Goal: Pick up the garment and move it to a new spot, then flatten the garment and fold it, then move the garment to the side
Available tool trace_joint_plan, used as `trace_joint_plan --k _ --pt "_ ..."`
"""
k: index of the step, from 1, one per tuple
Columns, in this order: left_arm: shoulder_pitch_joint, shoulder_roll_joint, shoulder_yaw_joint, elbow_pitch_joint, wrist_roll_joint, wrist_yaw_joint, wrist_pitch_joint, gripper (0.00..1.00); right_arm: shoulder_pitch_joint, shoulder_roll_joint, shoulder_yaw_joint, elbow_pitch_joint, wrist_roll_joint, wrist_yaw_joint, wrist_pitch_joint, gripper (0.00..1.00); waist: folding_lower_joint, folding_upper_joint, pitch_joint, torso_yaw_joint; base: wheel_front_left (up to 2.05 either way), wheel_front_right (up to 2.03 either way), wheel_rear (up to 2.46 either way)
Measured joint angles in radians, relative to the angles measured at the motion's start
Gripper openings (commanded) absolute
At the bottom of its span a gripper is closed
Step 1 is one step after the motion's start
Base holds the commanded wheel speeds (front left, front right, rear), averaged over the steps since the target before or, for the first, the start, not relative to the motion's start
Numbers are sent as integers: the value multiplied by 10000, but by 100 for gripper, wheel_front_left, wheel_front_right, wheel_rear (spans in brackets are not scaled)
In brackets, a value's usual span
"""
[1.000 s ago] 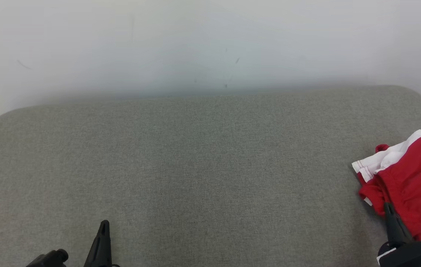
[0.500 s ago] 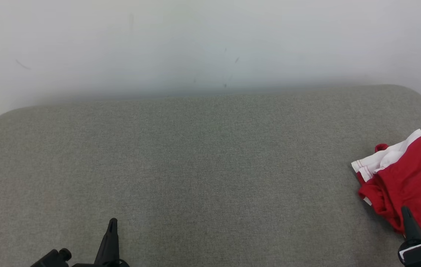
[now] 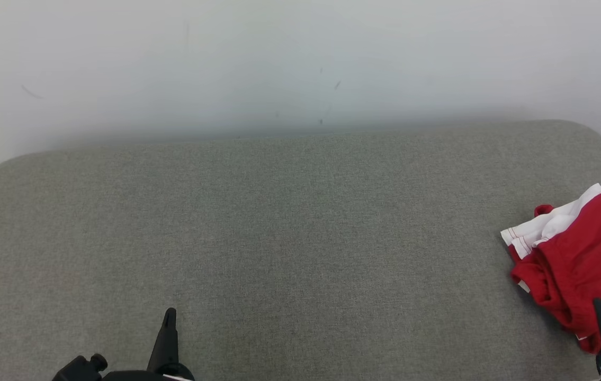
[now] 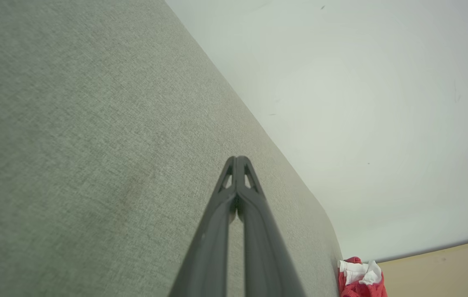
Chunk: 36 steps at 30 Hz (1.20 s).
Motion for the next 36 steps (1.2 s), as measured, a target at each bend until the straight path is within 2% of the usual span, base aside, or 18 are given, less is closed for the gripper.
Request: trace_joint_plan --k 14,36 --pt "-337 -219 -201 439 -1613 -433 -63 0 -364 -19 -884 577 1540 -4 644 0 0 0 13 -20 0 0 0" --pt "-734 -500 -458 986 -3563 -963 -157 0 -780 -23 -2052 1302 3438 -6 1492 0 0 0 32 -50 0 0 0"
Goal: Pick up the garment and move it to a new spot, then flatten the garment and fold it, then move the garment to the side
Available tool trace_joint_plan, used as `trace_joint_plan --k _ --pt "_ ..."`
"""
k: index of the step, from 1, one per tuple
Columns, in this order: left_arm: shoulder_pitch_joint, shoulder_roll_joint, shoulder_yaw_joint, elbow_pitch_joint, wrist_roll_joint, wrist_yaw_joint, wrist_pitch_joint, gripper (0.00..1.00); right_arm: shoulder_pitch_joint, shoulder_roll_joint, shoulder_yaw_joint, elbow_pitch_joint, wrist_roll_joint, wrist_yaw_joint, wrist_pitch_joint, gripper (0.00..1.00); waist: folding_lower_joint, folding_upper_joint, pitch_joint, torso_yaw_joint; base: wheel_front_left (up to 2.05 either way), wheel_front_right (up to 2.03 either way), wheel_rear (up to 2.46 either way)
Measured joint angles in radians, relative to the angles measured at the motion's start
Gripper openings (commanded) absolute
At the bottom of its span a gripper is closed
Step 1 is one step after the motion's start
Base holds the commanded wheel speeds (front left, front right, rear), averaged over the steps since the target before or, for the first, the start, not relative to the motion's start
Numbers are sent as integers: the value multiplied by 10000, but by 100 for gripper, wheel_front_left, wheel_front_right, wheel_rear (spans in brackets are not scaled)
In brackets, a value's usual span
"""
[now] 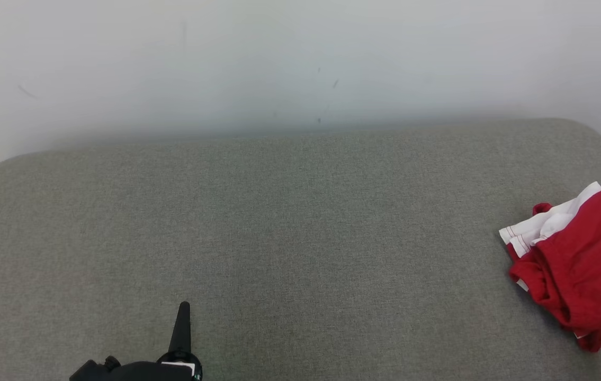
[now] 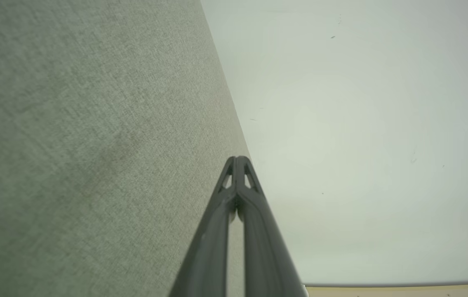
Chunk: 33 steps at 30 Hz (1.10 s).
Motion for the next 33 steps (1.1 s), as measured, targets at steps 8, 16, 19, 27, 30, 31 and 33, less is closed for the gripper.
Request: trace_joint_plan --k 8,16,19,27,30,31,33 --pt "-98 -82 -86 155 -575 -146 -17 0 -110 2 -345 213 522 0 259 0 0 0 6 -10 0 0 0" --pt "-229 -169 -165 320 -1162 -278 -44 0 -232 6 -713 441 1080 0 520 0 0 0 13 -20 0 0 0" --pt "-266 -198 -194 382 -1350 -359 -46 0 -279 8 -846 516 1302 0 612 0 0 0 16 -24 0 0 0" --pt "-391 -276 -263 525 -1918 -527 -58 0 -426 13 -1191 717 1795 0 872 0 0 0 23 -35 0 0 0" --pt "-430 -305 -290 583 -2105 -571 -61 0 -453 15 -1315 794 2019 0 957 0 0 0 25 -40 0 0 0" --pt "-432 -314 -297 606 -2163 -589 -61 0 -470 17 -1356 815 2065 0 974 0 0 0 26 -41 0 0 0" --pt "-446 -322 -311 646 -2316 -616 -92 0 -509 17 -1438 857 2190 0 1047 0 0 0 28 -44 0 0 0"
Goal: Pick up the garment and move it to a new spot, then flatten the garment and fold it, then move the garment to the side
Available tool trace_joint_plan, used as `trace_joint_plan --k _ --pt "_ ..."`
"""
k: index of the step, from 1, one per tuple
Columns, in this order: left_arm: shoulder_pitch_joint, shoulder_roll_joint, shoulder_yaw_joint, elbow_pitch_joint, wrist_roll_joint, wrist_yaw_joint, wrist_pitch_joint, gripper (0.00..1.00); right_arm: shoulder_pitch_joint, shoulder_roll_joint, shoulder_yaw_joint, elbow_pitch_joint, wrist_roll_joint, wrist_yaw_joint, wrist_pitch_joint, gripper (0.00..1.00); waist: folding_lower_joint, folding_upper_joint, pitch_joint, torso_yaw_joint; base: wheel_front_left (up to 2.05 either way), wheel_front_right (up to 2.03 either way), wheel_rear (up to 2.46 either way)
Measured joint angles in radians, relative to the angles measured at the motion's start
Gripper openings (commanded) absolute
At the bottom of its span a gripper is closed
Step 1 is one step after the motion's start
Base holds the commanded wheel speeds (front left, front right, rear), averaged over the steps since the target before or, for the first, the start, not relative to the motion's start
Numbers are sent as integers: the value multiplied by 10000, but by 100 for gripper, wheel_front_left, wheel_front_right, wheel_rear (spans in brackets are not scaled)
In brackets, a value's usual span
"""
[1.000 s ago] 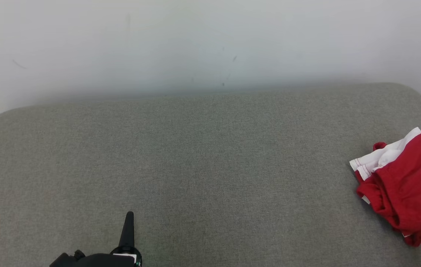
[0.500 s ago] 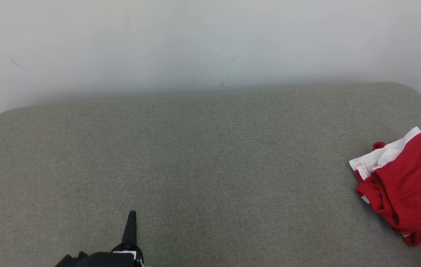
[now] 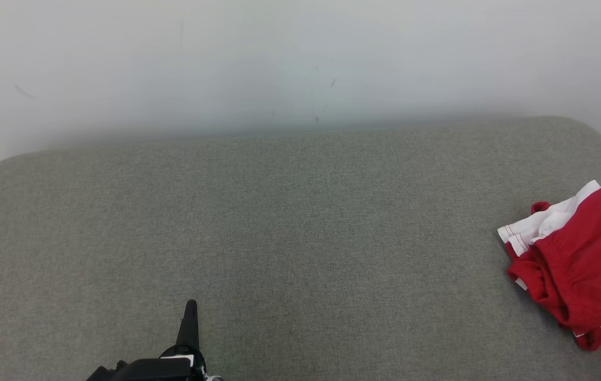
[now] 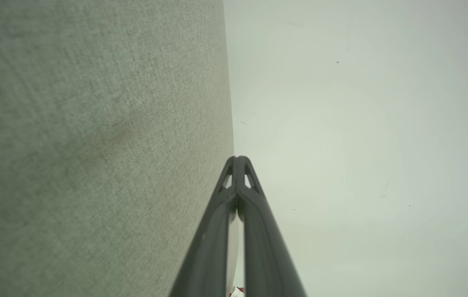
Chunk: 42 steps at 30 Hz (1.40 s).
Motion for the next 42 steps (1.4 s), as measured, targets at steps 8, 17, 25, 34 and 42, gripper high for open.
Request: trace_joint_plan --k 8,17,25,34,42 --pt "-35 -10 -8 10 -36 -2 0 0 -47 33 -82 12 0 0 58 0 0 0 0 -1 0 0 0" --pt "-36 -10 -8 8 -38 -2 0 0 -71 67 -153 13 -40 0 92 0 0 0 0 -1 0 0 0" --pt "-37 -10 -8 6 -38 -2 0 0 -86 92 -207 15 -96 0 138 0 -1 0 0 -1 0 0 0" --pt "-38 -12 -8 12 -36 -2 0 0 -106 119 -265 19 -159 0 178 0 0 0 0 0 0 0 0" --pt "-38 -12 -8 10 -36 -2 0 0 -119 138 -307 19 -186 0 192 0 0 0 0 0 0 0 0"
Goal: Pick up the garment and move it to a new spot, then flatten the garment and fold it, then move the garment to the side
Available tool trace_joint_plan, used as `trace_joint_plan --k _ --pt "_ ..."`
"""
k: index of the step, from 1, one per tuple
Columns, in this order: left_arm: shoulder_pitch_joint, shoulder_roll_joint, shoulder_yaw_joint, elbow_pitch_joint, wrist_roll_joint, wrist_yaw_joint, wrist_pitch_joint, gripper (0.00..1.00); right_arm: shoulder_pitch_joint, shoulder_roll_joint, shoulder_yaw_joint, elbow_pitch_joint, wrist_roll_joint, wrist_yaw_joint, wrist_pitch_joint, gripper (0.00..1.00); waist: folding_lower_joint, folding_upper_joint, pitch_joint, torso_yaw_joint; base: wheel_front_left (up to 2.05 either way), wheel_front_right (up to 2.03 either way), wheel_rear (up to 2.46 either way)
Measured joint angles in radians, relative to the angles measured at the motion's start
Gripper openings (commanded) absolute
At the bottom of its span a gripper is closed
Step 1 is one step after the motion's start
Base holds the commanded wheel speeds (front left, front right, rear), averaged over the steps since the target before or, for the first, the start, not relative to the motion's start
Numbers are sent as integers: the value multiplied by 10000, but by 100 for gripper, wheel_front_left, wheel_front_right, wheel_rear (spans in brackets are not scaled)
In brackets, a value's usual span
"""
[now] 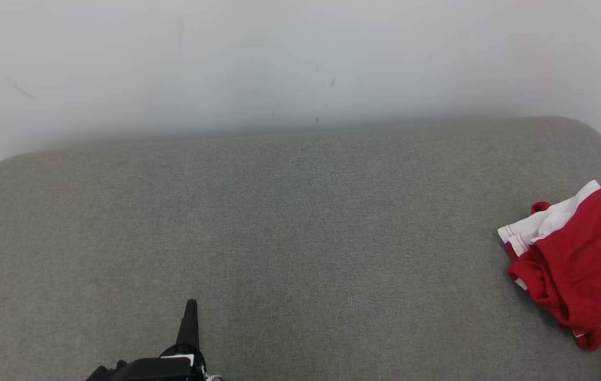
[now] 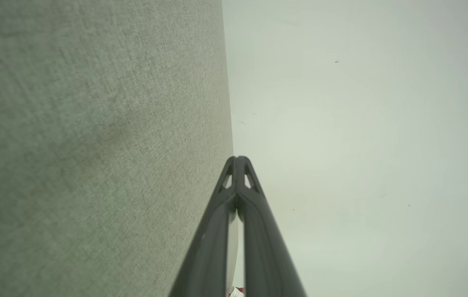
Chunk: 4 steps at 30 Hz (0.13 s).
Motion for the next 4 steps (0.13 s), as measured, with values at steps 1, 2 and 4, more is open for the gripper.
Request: trace_joint_plan --k 1,2,4 --pt "0 0 0 -2 0 0 0 0 -1 4 -6 0 -2 0 2 0 0 0 0 0 0 0 0" --pt "-1 0 0 -2 -2 0 0 0 -2 8 -13 0 -2 0 21 0 0 0 0 0 0 0 0" --pt "-1 0 0 -4 -2 0 0 0 -4 15 -21 2 -6 0 31 0 0 0 0 0 0 0 0"
